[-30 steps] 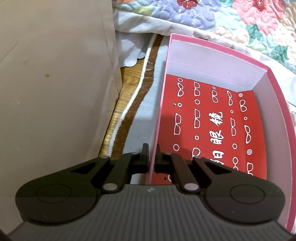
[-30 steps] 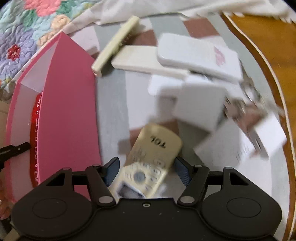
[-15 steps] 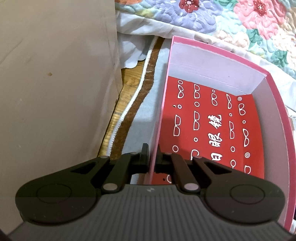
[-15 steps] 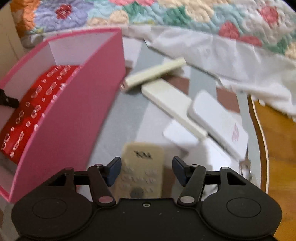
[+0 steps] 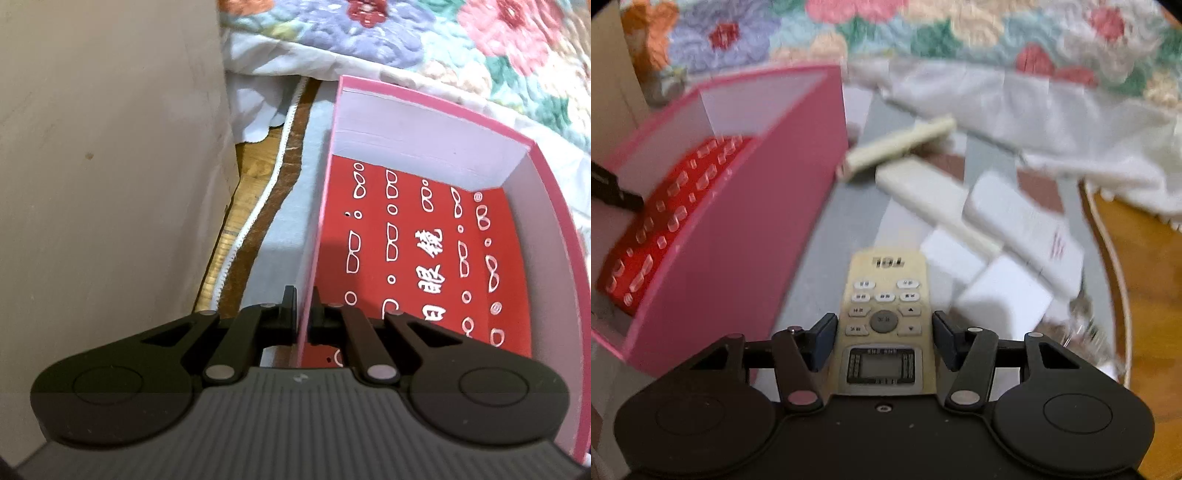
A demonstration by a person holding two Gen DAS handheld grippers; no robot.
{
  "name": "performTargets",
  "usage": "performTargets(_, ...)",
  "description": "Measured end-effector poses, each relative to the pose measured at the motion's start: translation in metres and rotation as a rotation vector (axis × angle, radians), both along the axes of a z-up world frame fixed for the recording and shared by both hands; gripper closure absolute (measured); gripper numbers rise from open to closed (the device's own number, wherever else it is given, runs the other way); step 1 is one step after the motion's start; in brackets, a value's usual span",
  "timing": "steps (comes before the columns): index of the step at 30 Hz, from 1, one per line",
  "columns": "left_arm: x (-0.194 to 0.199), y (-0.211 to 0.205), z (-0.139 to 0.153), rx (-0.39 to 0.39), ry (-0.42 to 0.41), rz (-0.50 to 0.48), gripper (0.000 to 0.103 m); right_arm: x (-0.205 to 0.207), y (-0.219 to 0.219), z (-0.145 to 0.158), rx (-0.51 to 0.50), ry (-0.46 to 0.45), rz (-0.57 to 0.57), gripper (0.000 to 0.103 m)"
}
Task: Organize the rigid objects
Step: 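Carry the TCL remote with the right tool and lower it into the pink box, then open the right tool and move it back to the pile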
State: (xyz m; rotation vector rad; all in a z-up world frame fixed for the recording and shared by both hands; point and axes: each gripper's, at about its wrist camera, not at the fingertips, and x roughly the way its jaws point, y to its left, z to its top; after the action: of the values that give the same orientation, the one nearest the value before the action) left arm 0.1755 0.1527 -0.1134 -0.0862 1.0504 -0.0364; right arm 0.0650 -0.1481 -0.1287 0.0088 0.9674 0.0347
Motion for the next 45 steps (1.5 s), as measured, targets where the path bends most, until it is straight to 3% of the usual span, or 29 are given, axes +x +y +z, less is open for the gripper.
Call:
performTargets(5,0.0,-0.003,0.0,0.013,-0.003,-0.016,0.099,-0.008,-0.003,0.026,0.017,-0.055,-0.003,0.042)
performTargets(11,-0.001,-0.005,0.001,0.019,-0.004,-0.035,0.1,-0.008,-0.011,0.042,0.057,-0.054,-0.035,0.042)
performTargets(14,-0.001,-0.006,0.001,0.023,-0.004,-0.044,0.1,-0.013,-0.017,0.057,0.093,-0.106,-0.053,0.042)
performTargets(18,-0.005,-0.01,0.004,0.044,-0.009,-0.063,0.1,-0.018,-0.008,0.094,0.113,-0.224,-0.012,0.042)
performTargets(21,-0.005,-0.012,0.006,0.05,-0.015,-0.069,0.1,-0.005,0.015,0.115,0.137,-0.268,0.084,0.042)
performTargets(26,-0.01,-0.012,0.006,0.035,-0.002,-0.085,0.099,0.065,0.064,0.101,0.266,-0.112,0.19,0.042)
performTargets(32,-0.013,-0.012,0.003,0.012,0.016,-0.092,0.098,0.142,0.099,0.034,0.393,0.092,0.124,0.042)
performTargets(39,-0.013,-0.007,0.002,-0.003,0.012,-0.082,0.098,0.163,0.111,-0.013,0.568,0.282,0.061,0.04)
performTargets(41,-0.014,-0.007,0.002,0.004,0.01,-0.083,0.099,0.159,0.106,-0.011,0.617,0.298,0.052,0.041)
performTargets(45,-0.013,-0.014,0.003,0.076,0.004,-0.098,0.1,0.138,0.09,0.022,0.6,0.249,0.105,0.041)
